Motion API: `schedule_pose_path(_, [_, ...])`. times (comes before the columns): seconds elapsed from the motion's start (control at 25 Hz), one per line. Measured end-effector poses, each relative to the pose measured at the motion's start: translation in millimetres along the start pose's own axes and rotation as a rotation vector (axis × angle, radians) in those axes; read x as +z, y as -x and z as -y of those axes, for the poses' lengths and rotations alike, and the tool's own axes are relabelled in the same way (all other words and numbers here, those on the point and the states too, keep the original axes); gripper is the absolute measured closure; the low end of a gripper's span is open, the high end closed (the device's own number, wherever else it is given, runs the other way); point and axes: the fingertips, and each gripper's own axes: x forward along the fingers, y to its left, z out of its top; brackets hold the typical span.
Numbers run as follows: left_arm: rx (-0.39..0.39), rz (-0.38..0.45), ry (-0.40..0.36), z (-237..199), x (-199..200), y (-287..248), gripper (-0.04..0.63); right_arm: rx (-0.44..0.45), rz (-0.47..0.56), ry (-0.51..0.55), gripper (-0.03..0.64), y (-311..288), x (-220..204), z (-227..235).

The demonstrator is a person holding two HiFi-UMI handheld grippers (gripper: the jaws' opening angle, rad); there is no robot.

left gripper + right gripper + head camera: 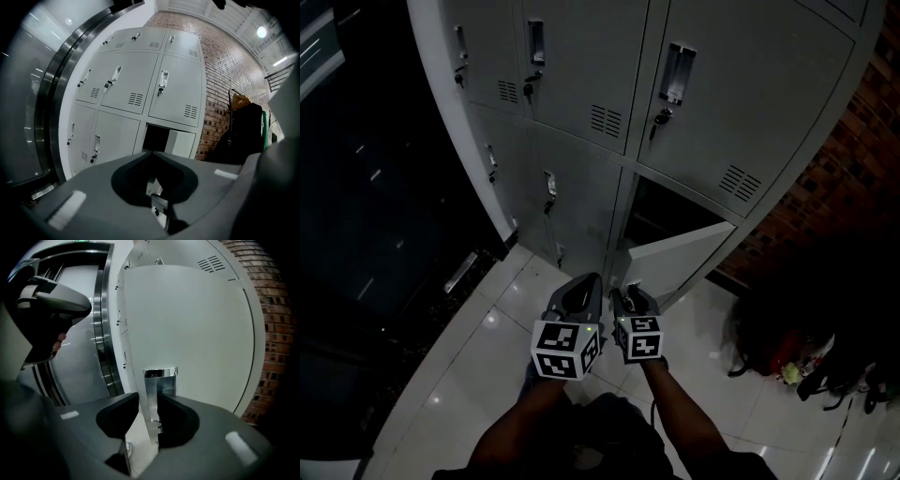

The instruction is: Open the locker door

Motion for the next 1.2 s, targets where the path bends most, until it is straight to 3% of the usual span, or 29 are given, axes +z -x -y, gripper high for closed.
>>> schedule_pose_path(0.28, [0.018, -0.025, 0.013, 26, -9, 27, 0.591, 0.036, -0.053, 0.026, 0.505, 26, -15, -1])
schedule_pose_path(0.6, [0.024, -0.024, 0.014, 56, 10, 44, 0.591, 0.036, -0.114, -0.003, 0.505, 57, -29, 3])
schedule_pose_path(1.08, [-0.085, -0.089, -0.029, 104, -6, 59, 0.591, -0.086, -0.134, -0.049, 0.485, 94, -43, 18])
schedule_pose_path(1.2, [-0.088, -0.097, -0.017, 109, -13, 74, 0.591, -0.103, -0.136, -0.05, 0.423, 105, -48, 19])
